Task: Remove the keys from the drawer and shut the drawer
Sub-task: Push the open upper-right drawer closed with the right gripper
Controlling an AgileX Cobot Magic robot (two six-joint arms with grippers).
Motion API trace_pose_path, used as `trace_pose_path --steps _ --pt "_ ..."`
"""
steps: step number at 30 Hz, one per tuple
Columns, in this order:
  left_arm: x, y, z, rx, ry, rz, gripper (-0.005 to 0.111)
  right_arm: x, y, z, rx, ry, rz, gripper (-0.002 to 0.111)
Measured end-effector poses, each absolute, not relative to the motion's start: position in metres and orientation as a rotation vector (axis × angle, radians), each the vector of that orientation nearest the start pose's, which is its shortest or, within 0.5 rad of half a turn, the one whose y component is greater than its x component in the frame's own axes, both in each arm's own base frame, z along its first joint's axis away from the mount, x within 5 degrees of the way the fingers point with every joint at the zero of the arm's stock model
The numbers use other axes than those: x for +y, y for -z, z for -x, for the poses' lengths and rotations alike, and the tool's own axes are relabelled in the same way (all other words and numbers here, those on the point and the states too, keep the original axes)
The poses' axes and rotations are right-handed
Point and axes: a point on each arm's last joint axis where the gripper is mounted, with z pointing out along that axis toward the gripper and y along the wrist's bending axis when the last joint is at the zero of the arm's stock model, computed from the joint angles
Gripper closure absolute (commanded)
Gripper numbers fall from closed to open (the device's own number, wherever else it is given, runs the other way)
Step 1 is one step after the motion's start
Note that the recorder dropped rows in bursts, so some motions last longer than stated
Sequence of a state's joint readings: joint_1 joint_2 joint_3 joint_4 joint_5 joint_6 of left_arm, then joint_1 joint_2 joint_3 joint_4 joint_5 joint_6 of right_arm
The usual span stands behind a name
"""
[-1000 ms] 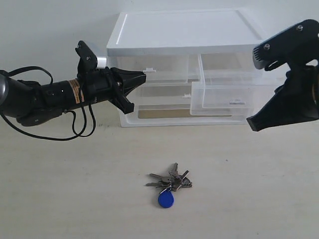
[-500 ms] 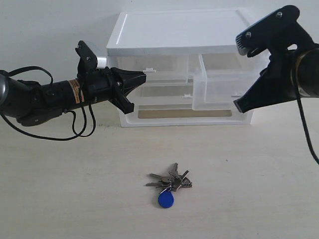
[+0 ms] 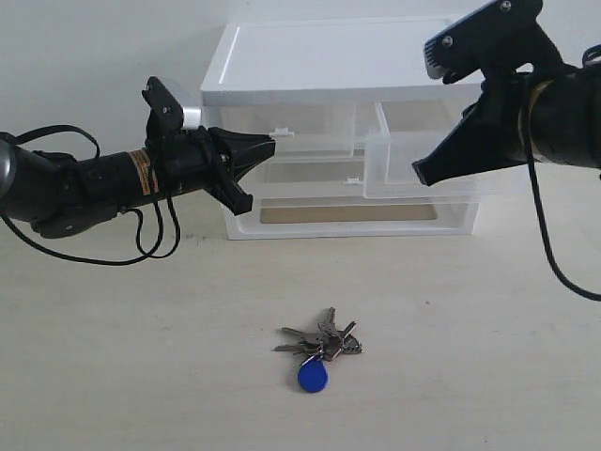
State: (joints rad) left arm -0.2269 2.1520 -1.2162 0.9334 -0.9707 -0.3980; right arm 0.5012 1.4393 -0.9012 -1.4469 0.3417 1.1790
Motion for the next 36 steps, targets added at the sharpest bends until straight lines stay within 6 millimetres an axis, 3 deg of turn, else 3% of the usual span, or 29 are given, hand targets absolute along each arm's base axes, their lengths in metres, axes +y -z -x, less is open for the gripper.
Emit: trace_pose_path --steps 9,17,26,32,36 --pt "-0.157 -0.155 -0.412 1.444 0.595 -0.907 0.102 0.127 -0.28 -0.288 1.947 0.156 0.575 0.108" --pt "-0.157 -0.155 -0.413 1.449 0.602 -0.896 0.102 0.123 -0.303 -0.275 1.908 0.058 0.496 0.108" --pt "-0.157 -0.155 -0.413 1.458 0.601 -0.895 0.102 0.13 -0.269 -0.274 2.038 -0.067 0.469 0.108" --pt "-0.157 -0.155 -0.413 1.457 0.599 -0.896 0.102 0.126 -0.279 -0.269 2.009 -0.048 0.473 0.108" --pt "-0.157 -0.155 -0.413 1.457 0.599 -0.896 0.102 0.125 -0.273 -0.272 2.044 -0.016 0.45 0.108"
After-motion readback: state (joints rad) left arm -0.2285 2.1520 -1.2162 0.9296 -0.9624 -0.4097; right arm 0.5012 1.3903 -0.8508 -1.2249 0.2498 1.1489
